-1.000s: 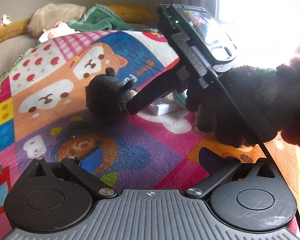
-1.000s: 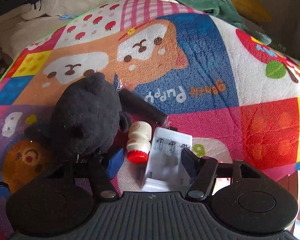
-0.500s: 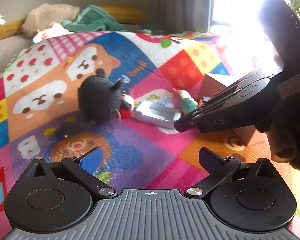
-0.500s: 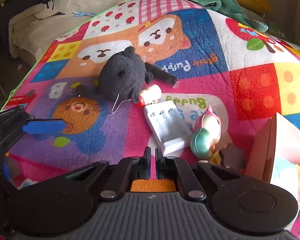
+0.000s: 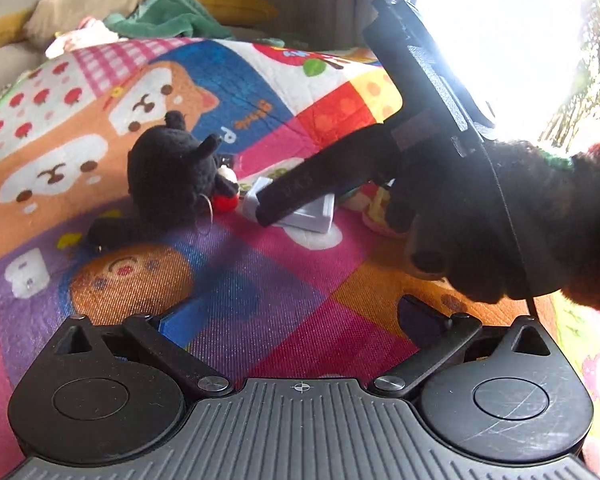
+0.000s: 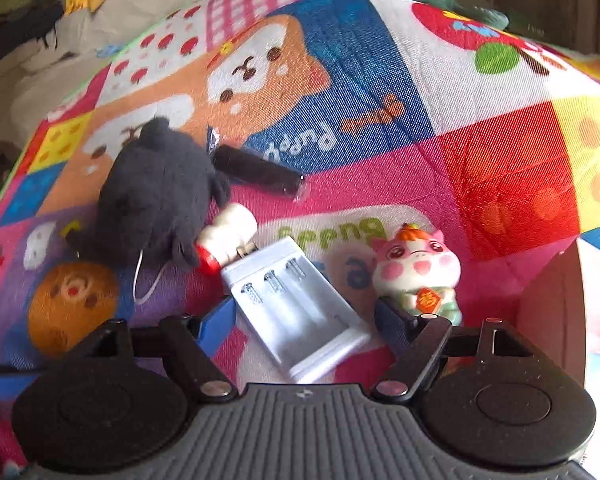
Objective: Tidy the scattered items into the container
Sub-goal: 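Grasp the battery holder with the left gripper while the right grasps the yellow jar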
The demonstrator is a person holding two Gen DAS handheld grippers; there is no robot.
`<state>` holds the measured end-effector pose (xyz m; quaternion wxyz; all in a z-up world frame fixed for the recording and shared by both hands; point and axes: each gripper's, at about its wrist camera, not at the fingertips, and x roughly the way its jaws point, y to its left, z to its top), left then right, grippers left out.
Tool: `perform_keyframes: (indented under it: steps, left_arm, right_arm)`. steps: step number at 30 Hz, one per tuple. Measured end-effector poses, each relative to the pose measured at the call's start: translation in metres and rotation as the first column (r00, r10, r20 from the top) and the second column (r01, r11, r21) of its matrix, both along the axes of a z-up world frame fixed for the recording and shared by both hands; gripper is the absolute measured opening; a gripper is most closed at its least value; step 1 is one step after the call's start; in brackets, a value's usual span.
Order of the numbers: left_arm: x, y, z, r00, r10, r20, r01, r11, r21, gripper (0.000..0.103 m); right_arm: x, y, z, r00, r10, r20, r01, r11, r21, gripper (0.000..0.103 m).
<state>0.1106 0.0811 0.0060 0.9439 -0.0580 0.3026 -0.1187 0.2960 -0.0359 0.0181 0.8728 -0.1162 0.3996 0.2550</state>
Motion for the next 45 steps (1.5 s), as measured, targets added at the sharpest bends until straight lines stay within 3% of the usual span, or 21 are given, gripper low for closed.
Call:
perform_keyframes:
  steps: [2,5,6,9,11,14,16,18,20,22,24,27,29,35,40,45]
  left_arm:
    - [-0.001,0.000,0.000,1.000,-0.001,-0.002,0.001,1.000,-0.004,0.103]
    - [-0.001,0.000,0.000,1.000,-0.003,0.000,0.003,1.000,-0.004,0.103]
    - [-0.001,0.001,0.000,1.000,-0.004,0.000,0.004,1.000,-0.007,0.103]
    - [-0.004,0.000,0.002,1.000,-0.028,0.010,0.028,0.999,-0.015,0.103]
    - [-0.012,-0.006,0.004,0.994,-0.106,0.027,0.106,0.994,0.004,0.103]
    - [-0.033,-0.021,0.005,0.966,-0.260,0.011,0.259,0.965,0.027,0.103]
    - [-0.049,-0.030,0.005,0.948,-0.318,0.003,0.317,0.947,0.058,0.103]
    - [-0.061,-0.035,0.004,0.938,-0.345,-0.007,0.345,0.935,0.082,0.103]
    - [-0.066,-0.040,0.003,0.939,-0.344,-0.017,0.344,0.934,0.095,0.103]
    - [-0.068,-0.045,0.002,0.945,-0.326,-0.025,0.327,0.939,0.103,0.103]
    - [-0.068,-0.049,0.001,0.955,-0.294,-0.031,0.296,0.950,0.101,0.103]
    - [-0.068,-0.052,0.000,0.967,-0.252,-0.036,0.254,0.959,0.123,0.103]
    - [-0.068,-0.050,0.000,0.972,-0.234,-0.034,0.236,0.964,0.118,0.103]
    - [-0.059,-0.038,-0.001,0.973,-0.226,-0.051,0.228,0.973,0.025,0.103]
    - [-0.059,-0.035,-0.001,0.972,-0.230,-0.047,0.230,0.973,-0.003,0.103]
    - [-0.058,-0.034,-0.001,0.972,-0.231,-0.046,0.230,0.973,-0.014,0.103]
  right_arm:
    - [-0.001,0.001,-0.002,1.000,0.013,0.000,-0.013,1.000,0.012,0.076]
    - [-0.013,0.004,0.002,0.997,0.073,0.003,-0.073,0.997,0.006,0.050]
    - [-0.017,0.003,0.005,0.997,0.078,-0.013,-0.078,0.997,0.007,0.048]
    - [-0.044,-0.007,0.012,0.995,0.100,-0.028,-0.099,0.995,0.024,0.048]
    - [-0.070,-0.018,0.018,0.992,0.122,-0.030,-0.120,0.991,0.050,0.048]
    - [-0.110,-0.042,0.026,0.986,0.153,-0.059,-0.147,0.985,0.094,0.048]
    - [-0.140,-0.057,0.032,0.966,0.246,-0.081,-0.235,0.964,0.126,0.048]
    - [-0.166,-0.071,0.042,0.954,0.297,-0.045,-0.289,0.949,0.125,0.053]
    - [-0.176,-0.076,0.050,0.965,0.261,0.024,-0.262,0.963,0.061,0.053]
    - [-0.170,-0.075,0.052,0.979,0.158,0.125,-0.154,0.987,-0.045,0.053]
    - [-0.154,-0.069,0.048,0.971,0.071,0.228,-0.039,0.989,-0.140,0.053]
    - [-0.123,-0.057,0.040,0.957,0.039,0.288,0.023,0.977,-0.211,0.053]
    - [-0.097,-0.047,0.032,0.959,0.030,0.282,0.050,0.962,-0.270,0.053]
    - [-0.034,-0.032,0.018,0.986,-0.025,0.162,0.076,0.947,-0.312,0.059]
    - [-0.039,-0.027,0.007,0.990,0.039,0.133,0.012,0.931,-0.366,0.056]
    - [-0.075,-0.032,0.016,0.985,0.077,0.154,-0.021,0.941,-0.336,0.040]
